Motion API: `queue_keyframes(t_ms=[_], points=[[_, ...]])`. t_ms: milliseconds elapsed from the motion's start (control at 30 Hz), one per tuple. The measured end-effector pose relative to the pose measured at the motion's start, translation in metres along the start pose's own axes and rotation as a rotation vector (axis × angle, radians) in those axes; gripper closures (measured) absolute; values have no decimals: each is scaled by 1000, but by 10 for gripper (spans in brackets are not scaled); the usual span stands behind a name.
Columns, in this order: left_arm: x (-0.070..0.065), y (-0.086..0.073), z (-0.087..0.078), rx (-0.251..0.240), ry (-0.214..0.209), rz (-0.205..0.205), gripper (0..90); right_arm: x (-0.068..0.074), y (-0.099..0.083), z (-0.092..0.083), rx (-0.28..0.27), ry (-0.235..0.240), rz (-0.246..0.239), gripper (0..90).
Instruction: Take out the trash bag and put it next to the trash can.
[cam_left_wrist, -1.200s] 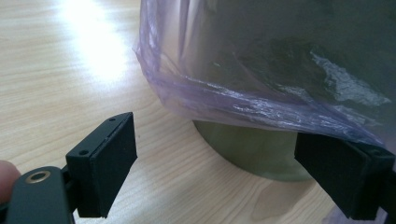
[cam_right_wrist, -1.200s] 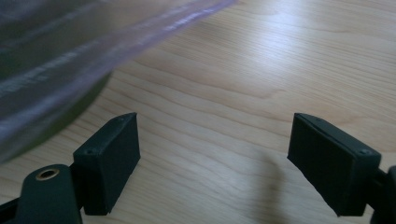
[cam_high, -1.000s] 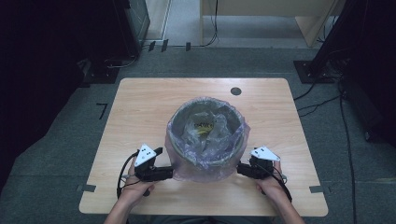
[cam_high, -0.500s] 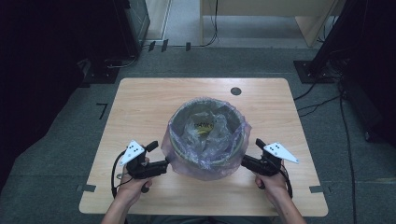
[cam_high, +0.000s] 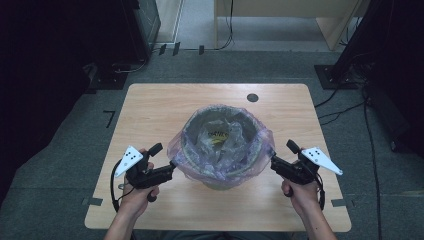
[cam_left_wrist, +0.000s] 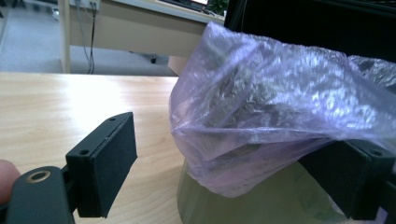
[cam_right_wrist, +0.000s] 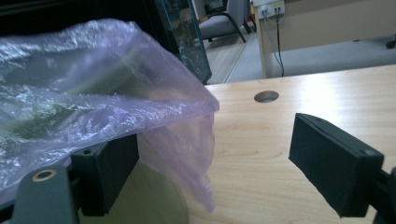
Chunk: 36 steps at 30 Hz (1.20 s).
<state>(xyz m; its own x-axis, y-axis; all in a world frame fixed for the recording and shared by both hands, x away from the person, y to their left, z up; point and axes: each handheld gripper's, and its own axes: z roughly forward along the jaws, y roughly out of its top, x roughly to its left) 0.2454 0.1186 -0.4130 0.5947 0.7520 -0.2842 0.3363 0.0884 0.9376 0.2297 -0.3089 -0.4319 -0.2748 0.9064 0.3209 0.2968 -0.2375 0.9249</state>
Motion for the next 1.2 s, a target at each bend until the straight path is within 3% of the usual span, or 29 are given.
queue_keyframes(t_ms=[367,733,933,1200], points=[[-13,29,3,-54,-24,17,123,11,32,-10,-58,24,-32,153],[-30,55,18,-56,-20,54,124,28,57,1,-76,44,-72,154],[-36,64,15,-75,-39,80,124,34,69,1,-106,59,-75,154],[-36,68,14,-88,-43,75,124,39,80,-2,-129,73,-92,153]])
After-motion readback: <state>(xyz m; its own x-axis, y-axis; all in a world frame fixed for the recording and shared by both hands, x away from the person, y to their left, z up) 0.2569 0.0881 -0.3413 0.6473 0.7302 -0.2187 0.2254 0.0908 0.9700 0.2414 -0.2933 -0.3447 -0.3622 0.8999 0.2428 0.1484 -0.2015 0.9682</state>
